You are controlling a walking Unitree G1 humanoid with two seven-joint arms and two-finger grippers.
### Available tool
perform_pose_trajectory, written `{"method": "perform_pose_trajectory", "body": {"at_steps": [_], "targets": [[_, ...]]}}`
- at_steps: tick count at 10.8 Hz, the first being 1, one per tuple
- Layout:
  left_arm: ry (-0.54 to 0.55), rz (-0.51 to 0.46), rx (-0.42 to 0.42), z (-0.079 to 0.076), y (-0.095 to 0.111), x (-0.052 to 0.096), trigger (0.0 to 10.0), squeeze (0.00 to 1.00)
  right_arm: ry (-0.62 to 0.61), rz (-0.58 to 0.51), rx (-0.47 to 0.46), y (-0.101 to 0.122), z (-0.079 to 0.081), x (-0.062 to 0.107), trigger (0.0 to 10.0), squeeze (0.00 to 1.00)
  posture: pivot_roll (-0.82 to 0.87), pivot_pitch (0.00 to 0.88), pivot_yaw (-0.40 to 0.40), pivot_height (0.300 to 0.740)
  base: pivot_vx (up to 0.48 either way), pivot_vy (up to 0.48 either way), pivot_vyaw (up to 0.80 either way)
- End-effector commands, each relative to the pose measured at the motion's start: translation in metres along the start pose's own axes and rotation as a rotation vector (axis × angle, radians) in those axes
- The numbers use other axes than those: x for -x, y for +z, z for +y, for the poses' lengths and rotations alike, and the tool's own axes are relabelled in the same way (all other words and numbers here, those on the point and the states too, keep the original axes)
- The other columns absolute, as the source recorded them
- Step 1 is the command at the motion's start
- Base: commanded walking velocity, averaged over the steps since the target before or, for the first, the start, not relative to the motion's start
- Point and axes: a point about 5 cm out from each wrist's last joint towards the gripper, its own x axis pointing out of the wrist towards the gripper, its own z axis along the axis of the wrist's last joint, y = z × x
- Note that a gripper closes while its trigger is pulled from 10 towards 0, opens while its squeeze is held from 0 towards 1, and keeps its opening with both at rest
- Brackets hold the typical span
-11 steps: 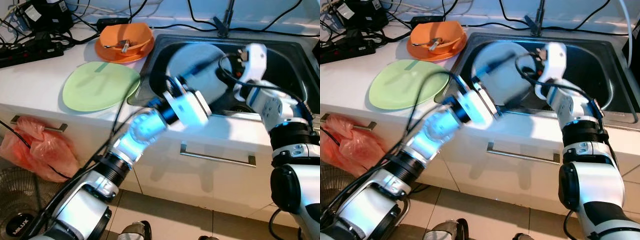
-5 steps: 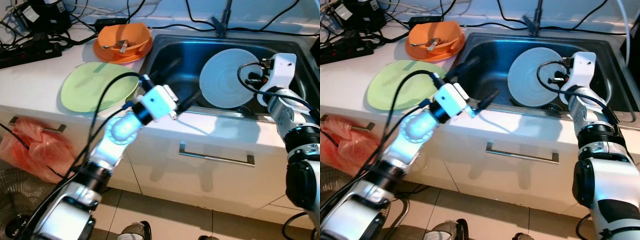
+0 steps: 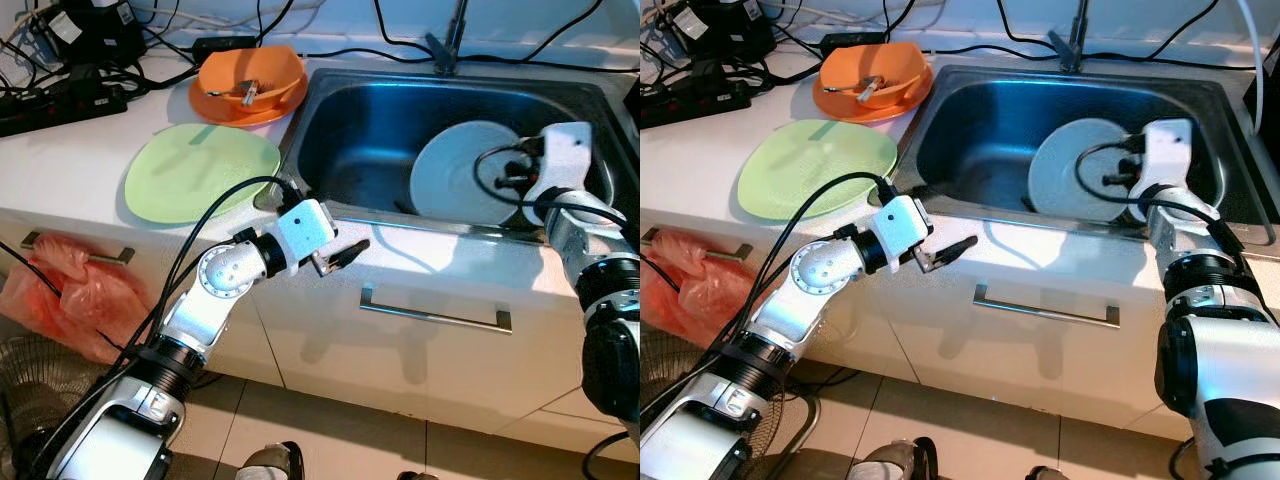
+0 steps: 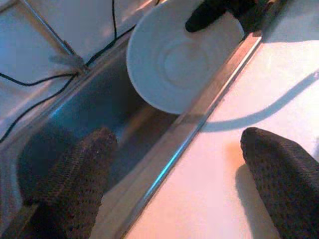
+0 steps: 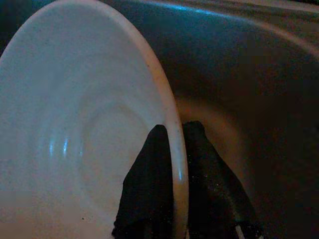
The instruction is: Kitchen organization
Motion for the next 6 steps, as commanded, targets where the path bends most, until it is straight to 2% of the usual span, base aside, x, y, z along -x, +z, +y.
{"method": "perform_pose_trajectory", "body": {"at_steps": [1, 2, 6], "targets": [[-0.010, 0.033, 0.011, 0.004, 0.000, 0.000, 10.0, 1.00, 0.025, -0.026, 0.057, 0.011, -0.001, 0.000, 10.0, 0.00, 0.07, 0.089, 0.092, 0.740, 0.000, 0.000, 0.00], [-0.030, 0.044, 0.003, 0.005, 0.000, -0.001, 10.0, 1.00, 0.044, -0.017, 0.096, 0.012, -0.001, 0.000, 10.0, 0.00, 0.07, 0.089, 0.092, 0.740, 0.000, 0.000, 0.00], [0.006, 0.100, 0.045, 0.021, -0.003, 0.002, 10.0, 1.00, 0.063, 0.034, 0.166, 0.008, -0.006, 0.002, 10.0, 0.00, 0.07, 0.090, 0.095, 0.740, 0.000, 0.000, 0.00]]}}
